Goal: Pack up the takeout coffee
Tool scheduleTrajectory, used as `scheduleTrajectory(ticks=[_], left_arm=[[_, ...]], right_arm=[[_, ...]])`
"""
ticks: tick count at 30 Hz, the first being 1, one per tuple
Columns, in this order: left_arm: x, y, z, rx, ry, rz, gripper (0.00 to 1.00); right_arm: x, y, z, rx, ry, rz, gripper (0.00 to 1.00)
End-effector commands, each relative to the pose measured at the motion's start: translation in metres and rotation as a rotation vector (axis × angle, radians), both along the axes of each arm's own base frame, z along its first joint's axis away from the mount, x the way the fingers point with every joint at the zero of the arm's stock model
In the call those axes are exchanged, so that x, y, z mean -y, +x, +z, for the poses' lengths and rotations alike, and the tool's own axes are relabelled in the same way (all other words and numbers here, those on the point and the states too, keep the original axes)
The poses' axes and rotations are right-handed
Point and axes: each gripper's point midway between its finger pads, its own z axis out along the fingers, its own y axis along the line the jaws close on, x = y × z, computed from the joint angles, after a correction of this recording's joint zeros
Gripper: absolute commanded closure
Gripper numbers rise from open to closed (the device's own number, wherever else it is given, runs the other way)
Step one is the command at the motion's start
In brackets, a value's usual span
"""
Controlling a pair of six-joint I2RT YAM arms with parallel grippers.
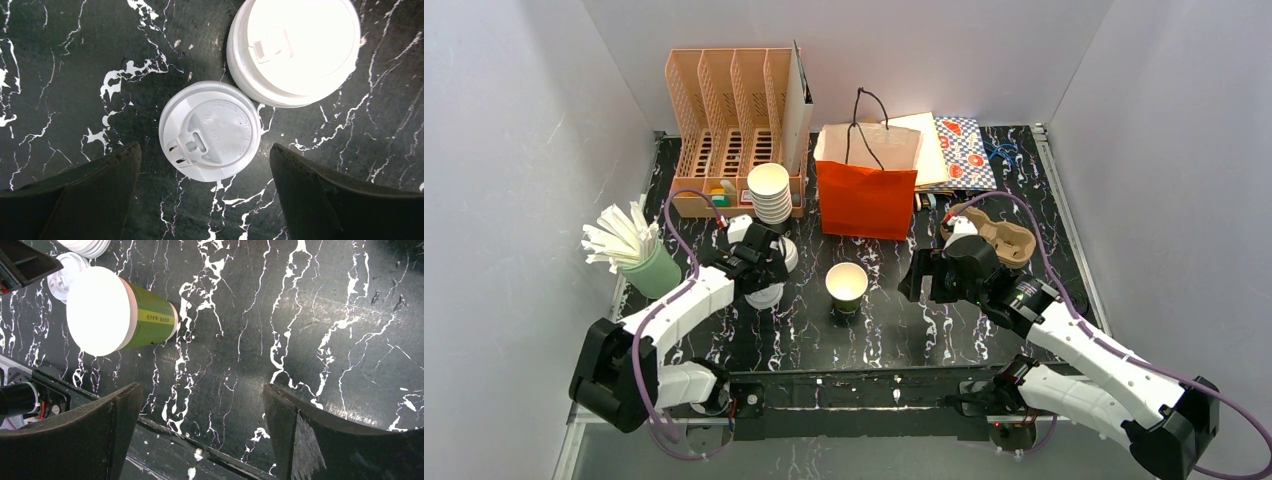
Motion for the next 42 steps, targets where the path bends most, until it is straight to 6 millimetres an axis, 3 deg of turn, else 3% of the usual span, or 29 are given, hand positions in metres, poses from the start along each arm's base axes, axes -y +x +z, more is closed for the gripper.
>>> scheduleTrajectory(ticks=[1, 14, 26, 34, 42], left_arm=[[-0.004, 0.000, -0.012, -0.010, 0.008, 0.035, 0.02], [0.001, -0.006, -0.041, -0.069, -0.003, 0.018, 0.02], [0.002, -0.005, -0.046, -0.078, -0.003, 0.013, 0.15], [0.003, -0.006, -0.024, -0.054, -0.022, 0.018, 0.26], [0.009, -0.021, 0.005, -0.045, -0.098, -0.027, 0.28]], right_arm=[[-0.011, 0.007, 0.020, 0.057, 0.051, 0.030, 0.02], [-0.013, 0.005, 0.025, 0.079, 0.079, 0.053, 0.02], [-0.015, 0.002, 0.032, 0.088, 0.103, 0.065, 0.02], [-0.015, 0.002, 0.025, 0.077, 0.087, 0.068, 0.02], [-0.021, 0.003, 0.016, 0.039, 0.081, 0.083, 0.02]])
